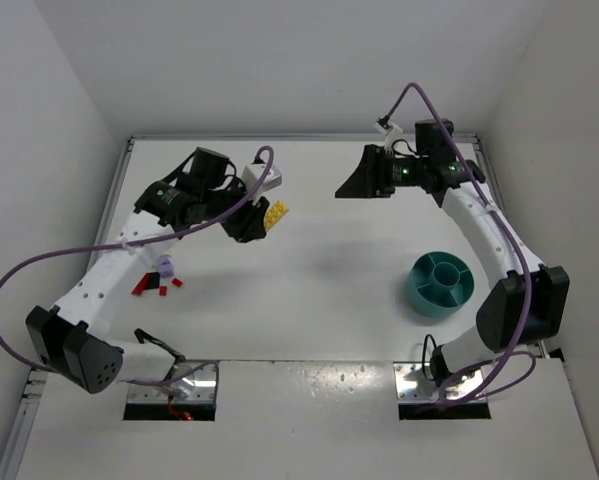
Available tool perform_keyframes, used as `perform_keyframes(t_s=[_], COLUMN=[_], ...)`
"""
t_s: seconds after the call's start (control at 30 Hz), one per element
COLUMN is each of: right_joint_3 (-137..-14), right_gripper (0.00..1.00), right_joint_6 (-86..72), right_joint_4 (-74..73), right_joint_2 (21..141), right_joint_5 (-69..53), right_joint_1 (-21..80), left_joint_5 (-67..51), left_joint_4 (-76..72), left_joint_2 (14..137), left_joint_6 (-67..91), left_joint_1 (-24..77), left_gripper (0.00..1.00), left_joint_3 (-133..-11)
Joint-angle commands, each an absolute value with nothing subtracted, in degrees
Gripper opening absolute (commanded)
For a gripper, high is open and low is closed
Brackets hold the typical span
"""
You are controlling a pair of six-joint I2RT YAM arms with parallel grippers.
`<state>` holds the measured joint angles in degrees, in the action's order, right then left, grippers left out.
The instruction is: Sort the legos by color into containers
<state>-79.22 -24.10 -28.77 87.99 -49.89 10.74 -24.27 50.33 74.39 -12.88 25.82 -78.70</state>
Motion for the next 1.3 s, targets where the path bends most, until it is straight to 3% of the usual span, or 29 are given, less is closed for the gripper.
perform_keyframes(t_s=[0.0,0.77,0.87,1.07,1.1,1.17,1.2,1.27], right_joint_3=[-78.7,-80.9,-80.9,-80.4,-80.4,-80.9,-82.3,-83.6], right_gripper=[0.68,0.61,0.49,0.09,0.0,0.0,0.0,0.0], right_joint_6=[-27.5,-28.9,-28.9,-28.9,-28.3,-27.8,-27.3,-25.8], right_joint_4=[-24.3,-22.5,-22.5,-22.0,-22.0,-23.5,-24.4,-26.2], right_joint_2=[86.4,96.5,96.5,96.0,96.0,95.4,95.4,94.9], right_joint_5=[-50.9,-53.0,-53.5,-52.8,-52.8,-52.1,-52.1,-50.9], right_joint_1=[12.0,23.6,24.1,24.6,24.6,24.1,23.4,22.7], left_joint_5=[-21.9,-21.5,-21.0,-20.4,-19.8,-19.0,-16.6,-14.7], left_joint_4=[47.6,47.6,47.6,47.1,47.1,47.1,47.1,47.1], left_joint_2=[75.7,83.4,83.4,82.3,81.7,81.0,80.2,79.4], left_joint_6=[-9.5,-10.0,-10.0,-10.0,-10.7,-10.7,-10.7,-10.7], left_joint_1=[28.8,35.7,35.7,35.7,35.7,35.7,35.7,35.7], left_gripper=[0.11,0.11,0.11,0.11,0.23,0.44,0.6,0.71], left_joint_3=[-82.2,-85.4,-85.4,-84.2,-84.2,-83.0,-82.4,-81.7])
